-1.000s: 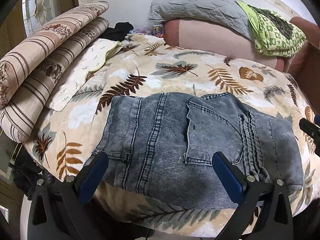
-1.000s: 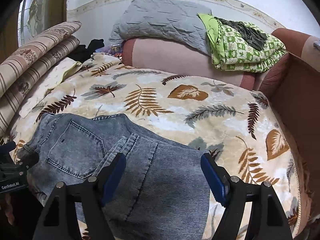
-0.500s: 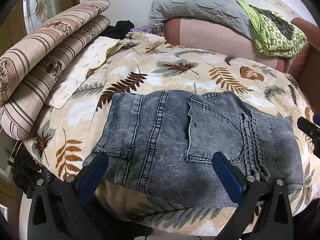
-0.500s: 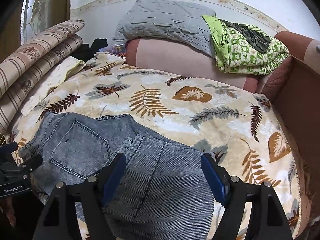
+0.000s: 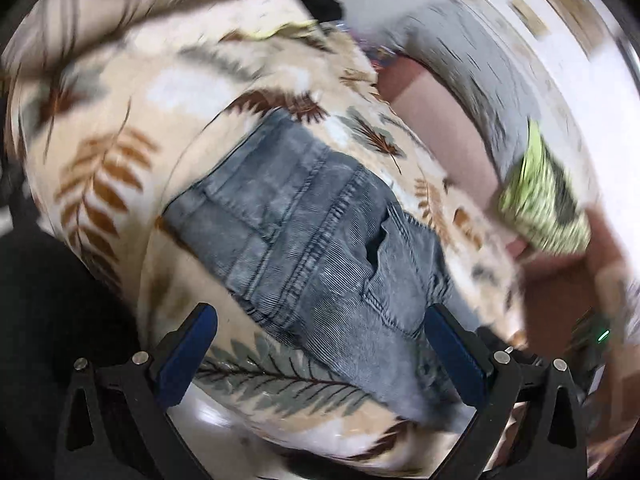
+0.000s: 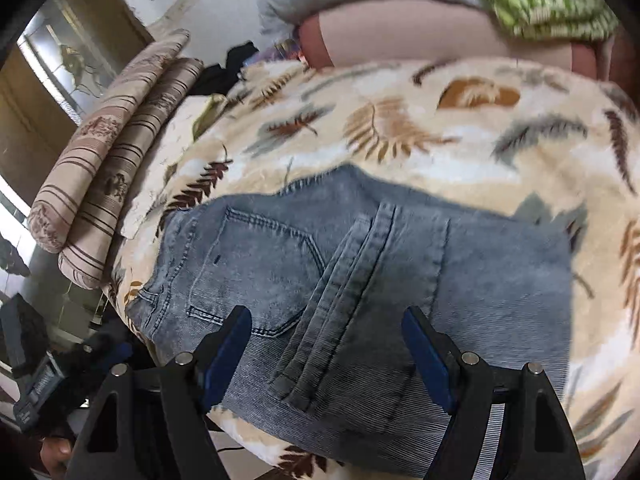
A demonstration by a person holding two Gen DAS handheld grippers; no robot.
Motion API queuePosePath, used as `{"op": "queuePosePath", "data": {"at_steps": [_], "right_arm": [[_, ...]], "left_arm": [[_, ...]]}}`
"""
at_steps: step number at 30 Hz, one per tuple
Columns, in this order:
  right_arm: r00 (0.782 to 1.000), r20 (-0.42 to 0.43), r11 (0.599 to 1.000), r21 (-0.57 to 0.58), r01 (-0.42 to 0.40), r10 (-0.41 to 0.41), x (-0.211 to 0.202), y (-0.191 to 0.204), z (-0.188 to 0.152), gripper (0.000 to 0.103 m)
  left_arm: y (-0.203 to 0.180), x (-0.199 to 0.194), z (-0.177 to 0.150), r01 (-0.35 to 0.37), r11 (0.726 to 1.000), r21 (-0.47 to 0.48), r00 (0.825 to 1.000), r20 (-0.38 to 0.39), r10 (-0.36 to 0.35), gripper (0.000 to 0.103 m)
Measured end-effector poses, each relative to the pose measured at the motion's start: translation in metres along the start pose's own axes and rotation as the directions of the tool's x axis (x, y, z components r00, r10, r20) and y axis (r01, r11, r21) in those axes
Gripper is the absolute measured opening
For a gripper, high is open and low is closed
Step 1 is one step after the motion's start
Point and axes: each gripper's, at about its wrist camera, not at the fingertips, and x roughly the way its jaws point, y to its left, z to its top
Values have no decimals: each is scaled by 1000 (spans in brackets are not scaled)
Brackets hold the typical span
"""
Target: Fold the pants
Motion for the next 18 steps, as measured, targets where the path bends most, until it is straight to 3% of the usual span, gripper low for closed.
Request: {"op": "queuePosePath", "data": {"at_steps": [4, 10, 14, 18], "right_arm": [[986, -44, 987, 47, -156, 158, 9, 9, 7, 80], [939, -102, 939, 137, -314, 329, 46, 24, 31, 81], [916, -222, 927, 252, -279, 336, 105, 14, 27, 85], [931, -174, 932, 233, -276, 319, 81, 24, 32, 85]], "left_arm": [[27, 6, 9, 66, 988, -141, 998, 0, -66, 103], [36, 28, 20, 105, 975, -195, 994, -6, -108, 103], [43, 41, 27, 93, 972, -216, 995, -22, -100, 103], [44, 43, 36, 113, 969, -218, 993, -9, -117, 102]]}}
